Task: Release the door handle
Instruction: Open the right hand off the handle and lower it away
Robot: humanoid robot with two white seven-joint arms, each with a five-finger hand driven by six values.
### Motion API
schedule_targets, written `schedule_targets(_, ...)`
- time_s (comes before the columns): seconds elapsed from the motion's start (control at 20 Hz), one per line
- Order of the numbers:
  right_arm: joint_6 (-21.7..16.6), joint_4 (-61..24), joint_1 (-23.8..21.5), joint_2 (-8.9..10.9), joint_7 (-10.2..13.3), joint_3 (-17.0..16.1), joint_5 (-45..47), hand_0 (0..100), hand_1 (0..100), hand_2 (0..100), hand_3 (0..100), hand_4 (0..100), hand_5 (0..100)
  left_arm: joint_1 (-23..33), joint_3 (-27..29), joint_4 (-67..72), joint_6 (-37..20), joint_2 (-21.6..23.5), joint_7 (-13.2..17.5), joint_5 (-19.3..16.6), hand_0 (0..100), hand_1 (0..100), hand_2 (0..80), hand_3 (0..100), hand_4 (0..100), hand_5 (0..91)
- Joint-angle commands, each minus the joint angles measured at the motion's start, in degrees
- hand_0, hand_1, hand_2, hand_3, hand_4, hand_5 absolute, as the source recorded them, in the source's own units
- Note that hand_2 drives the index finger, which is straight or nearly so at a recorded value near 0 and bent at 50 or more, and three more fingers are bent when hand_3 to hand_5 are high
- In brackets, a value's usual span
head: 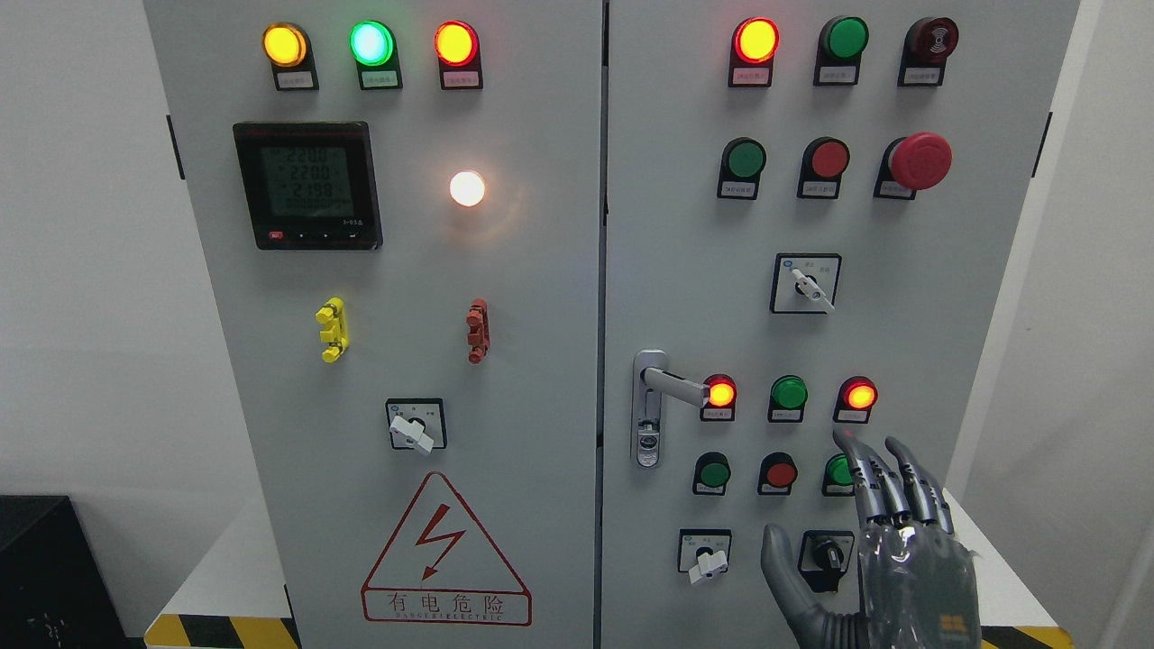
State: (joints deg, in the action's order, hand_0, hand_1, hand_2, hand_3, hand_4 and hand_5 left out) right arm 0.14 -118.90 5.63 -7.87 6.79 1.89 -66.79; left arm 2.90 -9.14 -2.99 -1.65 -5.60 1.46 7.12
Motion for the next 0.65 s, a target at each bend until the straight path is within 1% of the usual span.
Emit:
schedule_targets(0.0,-1.6,-0.8,0.8,-0.04,1.3,-4.1,1.5,45,26,0,0,0,0,0.0,0.0,0.0,0.0,0.1,0.0,0.0,0,0,4.3,10,0,0.0)
schedule_targets(0.2,-2.0,-0.8,1.1,-0.04,2.5,-4.1,2.6,46,26,0,0,0,0,0.0,0.0,0.0,0.0,0.0,0.0,0.0,0,0,4.3,11,0,0.0)
schedule_targets(0.6,-1.9,-0.8,5.3,-0.04,2.7,-4.1,2.8,46,25,0,0,0,0,0.0,0.0,0.0,0.1,0.0,0.0,0.0,0,0,4.2,11,0,0.0)
